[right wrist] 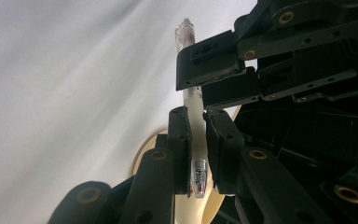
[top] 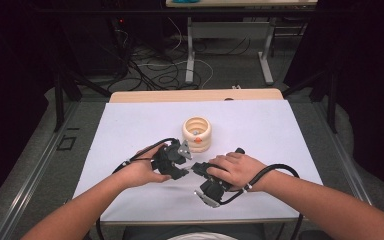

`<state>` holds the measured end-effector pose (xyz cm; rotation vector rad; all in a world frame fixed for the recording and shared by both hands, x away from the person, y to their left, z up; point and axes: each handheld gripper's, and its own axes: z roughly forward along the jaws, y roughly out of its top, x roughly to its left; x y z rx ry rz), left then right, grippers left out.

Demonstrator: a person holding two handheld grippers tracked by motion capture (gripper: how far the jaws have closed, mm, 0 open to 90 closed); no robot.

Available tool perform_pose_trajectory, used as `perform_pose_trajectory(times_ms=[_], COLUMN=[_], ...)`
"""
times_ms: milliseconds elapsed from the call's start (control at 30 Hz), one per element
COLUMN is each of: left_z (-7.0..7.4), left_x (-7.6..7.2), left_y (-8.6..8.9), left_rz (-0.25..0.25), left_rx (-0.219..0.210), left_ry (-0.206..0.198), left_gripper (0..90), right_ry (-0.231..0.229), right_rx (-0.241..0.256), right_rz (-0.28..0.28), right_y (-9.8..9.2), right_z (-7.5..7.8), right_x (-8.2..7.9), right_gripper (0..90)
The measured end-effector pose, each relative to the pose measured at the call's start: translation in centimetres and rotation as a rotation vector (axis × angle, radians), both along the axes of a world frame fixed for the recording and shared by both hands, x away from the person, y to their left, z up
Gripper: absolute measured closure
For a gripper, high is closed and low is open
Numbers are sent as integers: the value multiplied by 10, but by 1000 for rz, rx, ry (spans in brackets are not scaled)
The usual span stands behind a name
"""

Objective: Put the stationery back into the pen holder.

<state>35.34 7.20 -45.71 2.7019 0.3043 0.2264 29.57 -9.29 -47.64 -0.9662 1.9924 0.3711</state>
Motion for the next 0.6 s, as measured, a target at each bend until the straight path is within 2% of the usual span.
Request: perform_pose_trajectory(times_ms=[267,300,333,433,467,600], left_z=[-1,0,-1,1,1,0], left_x=[-2,-2,-3,-3,-2,-4], left_y=[-7,-7,-7,-8,-7,-8], left_rz=[-10,-25,-10,-7,-24,-31], left_rx=[21,40,24,29,45,49], left_ry=[16,18,23,32,33,26], left_gripper=[674,688,701,748,755,773], right_ry=[1,0,1,6,3,4], right_rx=[-2,-2,-1,-1,-5,-2], right_rz=[8,12,13,8,13,11], right_y=[3,3,4,4,4,5], right_z=[-1,-1,-1,-2,-1,-3], right_x=[-1,-1,0,0,0,0], right_gripper=[811,811,811,811,811,811])
